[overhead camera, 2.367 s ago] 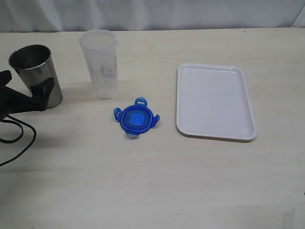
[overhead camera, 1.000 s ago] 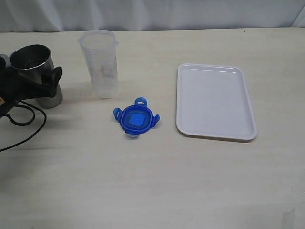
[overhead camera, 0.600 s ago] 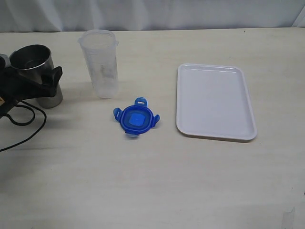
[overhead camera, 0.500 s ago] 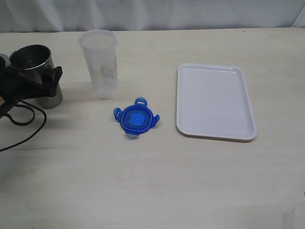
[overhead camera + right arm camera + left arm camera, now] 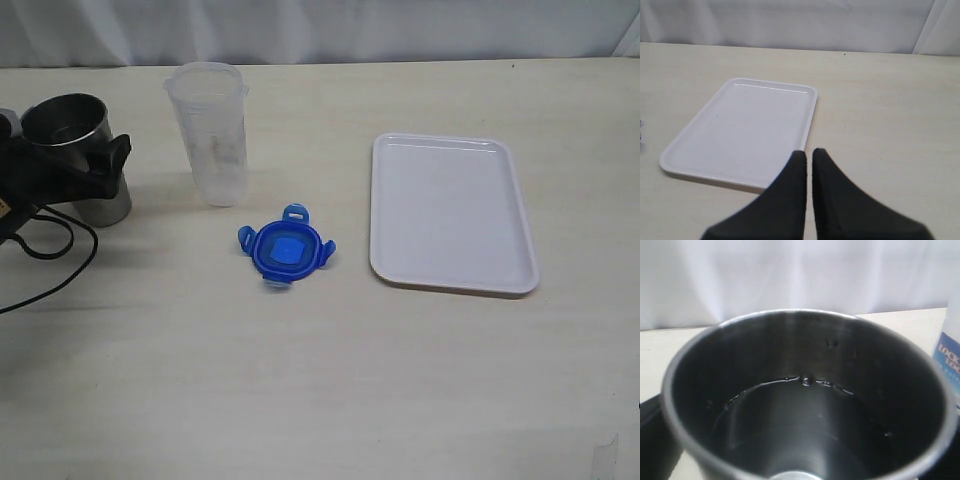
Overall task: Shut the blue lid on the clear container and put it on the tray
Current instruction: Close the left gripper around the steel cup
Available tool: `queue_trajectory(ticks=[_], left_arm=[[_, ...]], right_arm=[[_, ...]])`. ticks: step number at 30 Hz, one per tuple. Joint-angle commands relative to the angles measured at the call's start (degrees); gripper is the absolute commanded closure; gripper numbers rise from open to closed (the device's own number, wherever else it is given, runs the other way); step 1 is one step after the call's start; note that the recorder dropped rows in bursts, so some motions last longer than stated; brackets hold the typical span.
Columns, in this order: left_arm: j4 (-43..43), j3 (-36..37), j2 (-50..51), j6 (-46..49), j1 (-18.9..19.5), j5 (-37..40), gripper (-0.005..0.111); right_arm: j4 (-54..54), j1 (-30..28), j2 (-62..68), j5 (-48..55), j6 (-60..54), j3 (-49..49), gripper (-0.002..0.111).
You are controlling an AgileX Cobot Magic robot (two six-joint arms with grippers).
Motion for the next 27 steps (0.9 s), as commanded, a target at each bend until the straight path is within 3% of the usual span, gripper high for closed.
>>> queue_trajectory(ticks=[1, 24, 26, 27], left_arm=[[0.4, -0.4, 0.1, -0.5, -0.1, -0.7, 0.003], [-0.1, -0.4, 0.1, -0.5, -0.1, -0.7, 0.003], [-0.1, -0.4, 0.1, -0.5, -0.1, -0.7, 0.009], [-0.1, -0.4, 0.1, -0.5, -0.1, -0.7, 0.019]], right_arm=[[0.1, 0.1, -0.2, -0.6, 0.1, 0.1, 0.104], [0.1, 0.1, -0.2, -0.6, 0.1, 0.1, 0.104], [0.1, 0.1, -0.2, -0.6, 0.1, 0.1, 0.104], [0.1, 0.1, -0.2, -0.6, 0.1, 0.1, 0.104]])
